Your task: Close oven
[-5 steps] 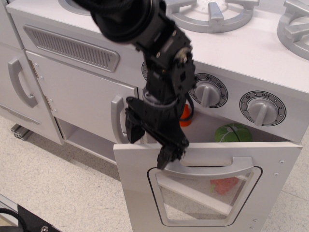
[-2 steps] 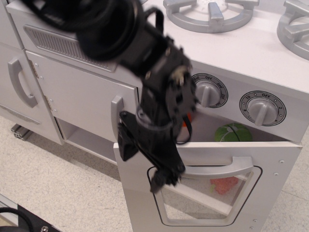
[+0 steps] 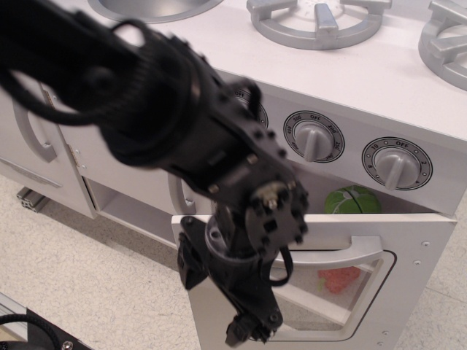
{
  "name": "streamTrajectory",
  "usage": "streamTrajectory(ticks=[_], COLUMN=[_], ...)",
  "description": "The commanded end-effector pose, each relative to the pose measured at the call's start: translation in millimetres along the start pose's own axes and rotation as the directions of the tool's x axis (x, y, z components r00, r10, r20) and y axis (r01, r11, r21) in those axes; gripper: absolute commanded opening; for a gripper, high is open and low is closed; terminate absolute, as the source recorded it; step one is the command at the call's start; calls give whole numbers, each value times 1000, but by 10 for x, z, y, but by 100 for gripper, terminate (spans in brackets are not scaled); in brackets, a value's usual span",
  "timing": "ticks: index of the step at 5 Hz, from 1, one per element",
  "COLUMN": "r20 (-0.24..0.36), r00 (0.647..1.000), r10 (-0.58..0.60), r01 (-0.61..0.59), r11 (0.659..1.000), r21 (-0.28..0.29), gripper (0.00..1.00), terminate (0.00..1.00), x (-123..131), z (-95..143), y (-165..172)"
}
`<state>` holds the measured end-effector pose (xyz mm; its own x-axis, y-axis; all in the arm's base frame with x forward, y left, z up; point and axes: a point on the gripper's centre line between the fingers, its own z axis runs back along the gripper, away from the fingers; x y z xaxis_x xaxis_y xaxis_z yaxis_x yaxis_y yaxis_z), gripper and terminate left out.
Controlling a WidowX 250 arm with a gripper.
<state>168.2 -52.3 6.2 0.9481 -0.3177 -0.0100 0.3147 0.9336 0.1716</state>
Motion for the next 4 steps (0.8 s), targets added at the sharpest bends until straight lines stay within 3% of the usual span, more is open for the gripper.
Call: streamTrajectory(ticks=[1,4], r20=[12,126], r00=[983,913], r10=[184,387], r01=[-183,-381], r11=[981,922], r21=[-62,-73], gripper=[100,100], terminate=[0,0], x=[221,614], z=[-369,-350], y=[229,625])
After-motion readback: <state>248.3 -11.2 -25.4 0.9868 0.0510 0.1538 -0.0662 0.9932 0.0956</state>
